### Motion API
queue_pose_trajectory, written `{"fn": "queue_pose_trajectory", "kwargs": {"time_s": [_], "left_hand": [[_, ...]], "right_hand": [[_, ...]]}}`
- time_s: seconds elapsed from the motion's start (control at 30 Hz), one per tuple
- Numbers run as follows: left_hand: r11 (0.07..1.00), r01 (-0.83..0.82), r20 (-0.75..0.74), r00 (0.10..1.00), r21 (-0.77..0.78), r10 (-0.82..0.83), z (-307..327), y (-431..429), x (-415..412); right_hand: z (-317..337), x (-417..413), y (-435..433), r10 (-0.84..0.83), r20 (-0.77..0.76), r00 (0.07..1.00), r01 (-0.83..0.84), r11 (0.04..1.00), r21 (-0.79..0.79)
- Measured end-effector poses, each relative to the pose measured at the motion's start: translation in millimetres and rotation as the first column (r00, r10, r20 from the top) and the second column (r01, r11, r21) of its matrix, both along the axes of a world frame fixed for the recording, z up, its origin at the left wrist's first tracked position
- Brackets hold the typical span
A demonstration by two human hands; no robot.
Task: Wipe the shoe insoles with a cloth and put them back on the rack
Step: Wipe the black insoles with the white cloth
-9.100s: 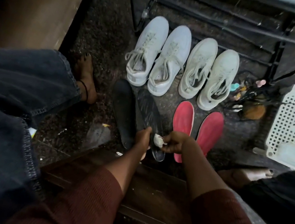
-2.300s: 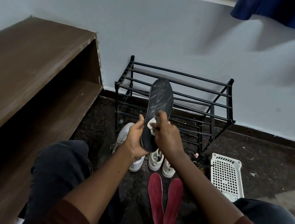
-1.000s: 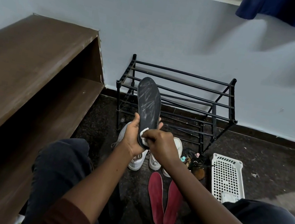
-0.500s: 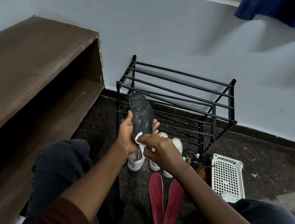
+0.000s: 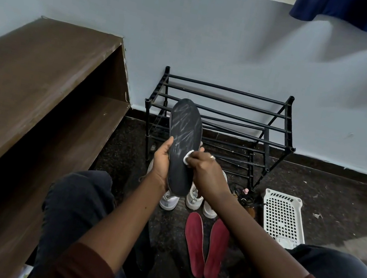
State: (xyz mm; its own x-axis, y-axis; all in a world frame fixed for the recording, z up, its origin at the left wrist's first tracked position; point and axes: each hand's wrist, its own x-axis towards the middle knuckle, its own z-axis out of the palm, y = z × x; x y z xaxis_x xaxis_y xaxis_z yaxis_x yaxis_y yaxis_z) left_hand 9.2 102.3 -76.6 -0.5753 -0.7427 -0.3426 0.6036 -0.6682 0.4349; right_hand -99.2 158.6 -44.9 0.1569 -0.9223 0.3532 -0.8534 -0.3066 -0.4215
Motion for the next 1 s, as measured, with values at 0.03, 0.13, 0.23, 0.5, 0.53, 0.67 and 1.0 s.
{"fn": "queue_pose_trajectory", "kwargs": {"time_s": [0.03, 0.13, 0.23, 0.5, 0.53, 0.67, 1.0], "left_hand": [[1.0, -0.001, 0.007, 1.0, -0.01, 0.001, 2.2, 0.1, -1.2], [0.999, -0.053, 0.003, 0.999, -0.012, 0.053, 5.2, -2.0, -3.3], [0.99, -0.14, -0.019, 0.99, 0.017, 0.141, 1.2, -5.6, -4.1], [0.992, -0.128, 0.022, 0.992, 0.016, 0.128, -1.7, -1.3, -3.7], [0.993, -0.121, 0.051, 0.991, -0.003, 0.121, -0.4, -0.2, -4.4], [0.987, -0.156, 0.121, 0.98, -0.037, 0.159, -1.0, 3.1, -6.0], [0.988, -0.155, 0.063, 0.986, -0.02, 0.156, -13.4, 2.8, -3.5]], "right_hand": [[0.7, 1.8, -1.2, -0.04, 0.015, 0.999, 0.04, 0.999, -0.02], [0.0, 9.6, 3.2, -0.099, 0.125, 0.987, 0.104, 0.994, -0.027], [-9.7, 15.1, 15.8, -0.13, 0.221, 0.967, 0.122, 0.991, 0.051], [-4.3, 18.3, 21.4, -0.178, 0.162, 0.971, 0.157, 0.978, 0.136], [0.2, 17.6, 16.9, -0.181, 0.111, 0.977, 0.167, 0.979, 0.119], [9.3, 10.8, -8.4, -0.247, -0.006, 0.969, 0.247, 0.967, 0.06], [-2.0, 10.2, 11.1, -0.129, 0.114, 0.985, 0.094, 0.959, 0.268]]}}
